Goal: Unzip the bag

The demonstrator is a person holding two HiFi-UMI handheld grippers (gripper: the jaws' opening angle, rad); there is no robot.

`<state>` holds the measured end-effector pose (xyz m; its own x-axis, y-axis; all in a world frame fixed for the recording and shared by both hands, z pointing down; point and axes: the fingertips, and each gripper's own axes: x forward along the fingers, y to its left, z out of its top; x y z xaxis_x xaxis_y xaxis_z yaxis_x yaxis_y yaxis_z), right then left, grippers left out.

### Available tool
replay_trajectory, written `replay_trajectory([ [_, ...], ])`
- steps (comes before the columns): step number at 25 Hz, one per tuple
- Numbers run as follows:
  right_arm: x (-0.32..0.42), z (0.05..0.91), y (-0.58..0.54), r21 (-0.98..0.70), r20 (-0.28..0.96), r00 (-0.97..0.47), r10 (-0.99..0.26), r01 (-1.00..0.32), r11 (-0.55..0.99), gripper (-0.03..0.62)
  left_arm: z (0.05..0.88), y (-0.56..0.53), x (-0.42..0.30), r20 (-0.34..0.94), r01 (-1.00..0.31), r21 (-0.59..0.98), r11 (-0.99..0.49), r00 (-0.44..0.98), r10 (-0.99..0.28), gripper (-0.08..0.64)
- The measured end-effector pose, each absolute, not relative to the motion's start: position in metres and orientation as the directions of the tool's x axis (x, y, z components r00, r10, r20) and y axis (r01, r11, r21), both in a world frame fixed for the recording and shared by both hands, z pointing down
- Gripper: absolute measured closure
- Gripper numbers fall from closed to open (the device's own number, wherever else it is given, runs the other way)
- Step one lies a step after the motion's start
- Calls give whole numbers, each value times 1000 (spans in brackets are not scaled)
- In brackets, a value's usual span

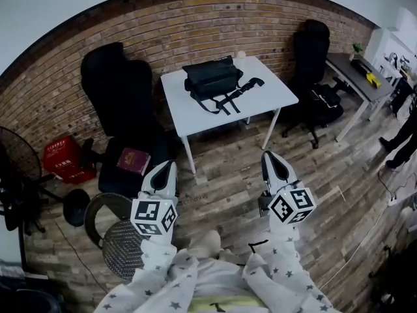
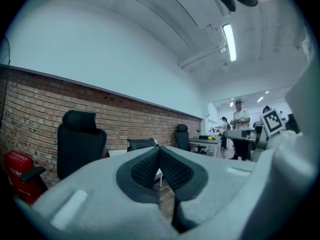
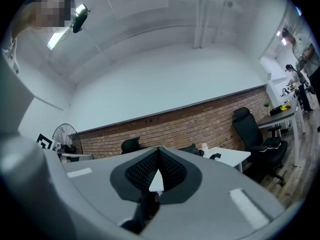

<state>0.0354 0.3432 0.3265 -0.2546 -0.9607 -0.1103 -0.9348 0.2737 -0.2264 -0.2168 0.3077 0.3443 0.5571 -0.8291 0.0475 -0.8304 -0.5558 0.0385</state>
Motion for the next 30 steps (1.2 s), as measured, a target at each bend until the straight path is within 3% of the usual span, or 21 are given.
replay_trajectory([
  [11, 58, 341, 288, -249, -96, -277, -956, -923, 292, 592, 361, 257, -197, 77, -843, 48, -536, 538, -839, 561],
  [21, 100, 346, 188, -239, -70, -257, -964, -934, 267, 592, 373, 143, -159, 74, -836, 97, -540, 547, -834, 561],
  [30, 95, 353, 83, -249, -40, -310, -950, -917, 310, 592, 377, 44, -156, 87, -852, 125, -508, 519, -850, 561],
])
